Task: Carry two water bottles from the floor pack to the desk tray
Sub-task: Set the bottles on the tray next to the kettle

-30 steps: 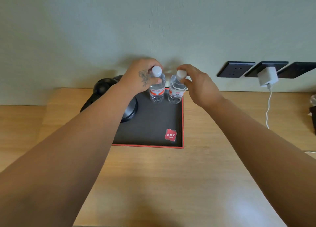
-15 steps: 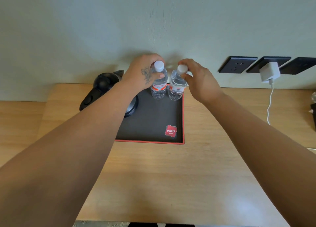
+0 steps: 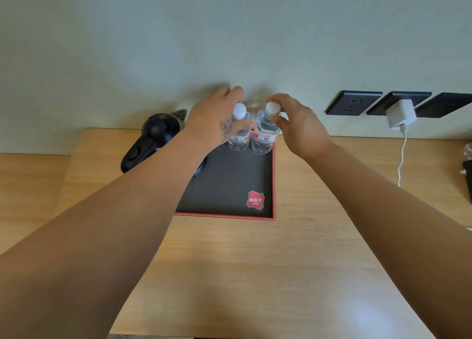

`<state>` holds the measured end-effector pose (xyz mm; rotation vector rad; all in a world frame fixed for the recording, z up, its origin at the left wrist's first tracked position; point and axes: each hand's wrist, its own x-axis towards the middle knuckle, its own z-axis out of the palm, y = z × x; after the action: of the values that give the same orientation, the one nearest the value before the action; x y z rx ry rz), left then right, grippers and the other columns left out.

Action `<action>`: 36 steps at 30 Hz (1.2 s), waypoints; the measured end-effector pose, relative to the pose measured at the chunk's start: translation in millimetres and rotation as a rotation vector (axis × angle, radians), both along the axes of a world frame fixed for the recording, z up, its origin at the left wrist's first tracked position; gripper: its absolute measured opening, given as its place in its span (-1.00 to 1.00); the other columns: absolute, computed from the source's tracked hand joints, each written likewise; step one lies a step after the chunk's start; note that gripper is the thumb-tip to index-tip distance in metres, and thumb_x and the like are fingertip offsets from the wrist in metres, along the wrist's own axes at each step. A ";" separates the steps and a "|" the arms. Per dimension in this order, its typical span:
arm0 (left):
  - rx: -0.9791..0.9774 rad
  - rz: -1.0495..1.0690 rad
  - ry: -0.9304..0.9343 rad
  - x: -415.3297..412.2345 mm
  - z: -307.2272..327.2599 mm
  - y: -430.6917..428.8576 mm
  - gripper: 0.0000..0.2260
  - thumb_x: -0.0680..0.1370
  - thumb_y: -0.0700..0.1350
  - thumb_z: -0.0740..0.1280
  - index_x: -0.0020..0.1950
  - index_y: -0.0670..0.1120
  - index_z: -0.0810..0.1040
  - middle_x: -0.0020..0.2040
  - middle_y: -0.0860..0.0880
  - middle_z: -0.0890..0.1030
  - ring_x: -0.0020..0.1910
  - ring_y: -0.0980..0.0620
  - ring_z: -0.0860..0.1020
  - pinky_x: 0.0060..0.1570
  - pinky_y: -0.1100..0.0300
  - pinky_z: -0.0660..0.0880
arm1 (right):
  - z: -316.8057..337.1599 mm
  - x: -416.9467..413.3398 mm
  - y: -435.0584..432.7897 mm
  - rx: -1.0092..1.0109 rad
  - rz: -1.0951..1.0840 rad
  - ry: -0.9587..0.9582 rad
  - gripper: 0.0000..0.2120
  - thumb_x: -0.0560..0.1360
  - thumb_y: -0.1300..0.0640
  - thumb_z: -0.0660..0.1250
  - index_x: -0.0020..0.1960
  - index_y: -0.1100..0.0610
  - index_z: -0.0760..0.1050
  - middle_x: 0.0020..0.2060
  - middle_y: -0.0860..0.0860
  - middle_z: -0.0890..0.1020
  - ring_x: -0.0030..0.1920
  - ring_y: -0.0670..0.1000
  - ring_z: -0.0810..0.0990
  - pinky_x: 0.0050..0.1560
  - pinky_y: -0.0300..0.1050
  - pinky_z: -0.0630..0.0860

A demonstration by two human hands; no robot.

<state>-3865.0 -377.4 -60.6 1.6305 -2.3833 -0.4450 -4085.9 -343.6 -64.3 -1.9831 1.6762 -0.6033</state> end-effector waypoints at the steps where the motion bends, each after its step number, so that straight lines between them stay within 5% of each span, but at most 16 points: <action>1: -0.011 0.011 -0.042 -3.9 -0.1 -1.2 -0.43 0.57 0.28 0.48 0.26 -0.17 0.49 0.14 -0.16 0.55 -0.02 -0.25 0.53 -0.16 -0.05 0.46 | -0.7 -0.1 -0.1 -0.005 0.002 0.002 -0.70 0.66 0.27 0.31 0.38 0.16 0.49 0.25 0.10 0.64 0.18 0.19 0.62 0.13 -0.07 0.47; 7: -0.009 -0.032 -0.006 -6.5 0.3 -2.8 -0.50 0.62 0.28 0.39 0.32 -0.08 0.48 0.22 -0.05 0.56 0.05 -0.10 0.51 -0.12 0.01 0.43 | -1.8 -2.1 -0.8 -0.016 0.014 0.005 -0.71 0.66 0.28 0.30 0.37 0.18 0.49 0.26 0.09 0.64 0.20 0.17 0.62 0.16 -0.05 0.48; 12: 0.165 -0.211 0.225 17.2 3.8 -5.3 -0.66 0.63 -0.21 0.46 0.41 -0.06 0.58 0.22 0.03 0.67 0.16 -0.05 0.63 0.19 -0.01 0.59 | -0.9 -1.5 -3.5 -0.004 0.006 0.000 -0.72 0.65 0.27 0.30 0.36 0.16 0.50 0.24 0.09 0.65 0.17 0.18 0.62 0.10 -0.08 0.45; 15: 0.167 -0.139 0.221 23.4 2.2 -8.5 -0.69 0.61 -0.24 0.49 0.34 -0.06 0.64 0.18 -0.01 0.73 0.18 -0.06 0.68 0.27 -0.02 0.60 | -0.6 -1.3 -3.0 0.011 0.000 -0.007 -0.71 0.65 0.26 0.31 0.36 0.13 0.50 0.25 0.07 0.65 0.18 0.16 0.62 0.14 -0.06 0.48; 19: 0.148 -0.019 0.246 19.2 2.2 -7.4 -0.74 0.55 -0.11 0.57 0.21 -0.02 0.65 0.06 0.06 0.72 -0.02 -0.01 0.67 0.17 -0.10 0.63 | 1.2 -1.2 -2.5 0.003 0.003 -0.020 -0.70 0.64 0.27 0.31 0.36 0.13 0.50 0.26 0.07 0.64 0.20 0.15 0.62 0.17 -0.01 0.51; 30: 0.107 0.031 0.226 -8.2 7.2 3.5 -0.66 0.64 -0.05 0.46 0.17 -0.25 0.42 -0.01 -0.29 0.65 0.03 -0.37 0.65 0.00 -0.30 0.60 | -2.6 -3.2 -3.0 0.017 -0.023 -0.071 -0.72 0.66 0.20 0.33 0.36 0.10 0.50 0.24 0.01 0.66 0.22 0.07 0.62 0.14 -0.16 0.47; 33: 0.093 0.043 0.221 -10.5 7.4 3.5 -0.67 0.63 -0.07 0.45 0.18 -0.26 0.42 -0.08 -0.26 0.61 -0.07 -0.38 0.60 -0.12 -0.18 0.56 | 1.2 -2.5 -4.4 0.050 -0.082 -0.175 -0.70 0.56 0.08 0.46 0.28 0.07 0.56 0.14 -0.09 0.68 0.17 -0.09 0.64 0.25 -0.11 0.54; 36: 0.089 0.065 0.193 -14.0 6.0 4.0 -0.68 0.63 -0.06 0.44 0.18 -0.24 0.42 -0.18 -0.13 0.52 -0.15 -0.34 0.55 -0.23 -0.05 0.42 | 2.9 3.7 -7.6 0.028 -0.163 -0.102 -0.56 0.49 -0.16 0.50 0.20 0.12 0.57 0.11 0.02 0.65 0.10 0.00 0.63 0.14 -0.05 0.57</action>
<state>-3878.9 -373.3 -54.6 1.6163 -2.1923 -0.6724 -4082.2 -351.2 -61.4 -1.7772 1.7844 -0.7223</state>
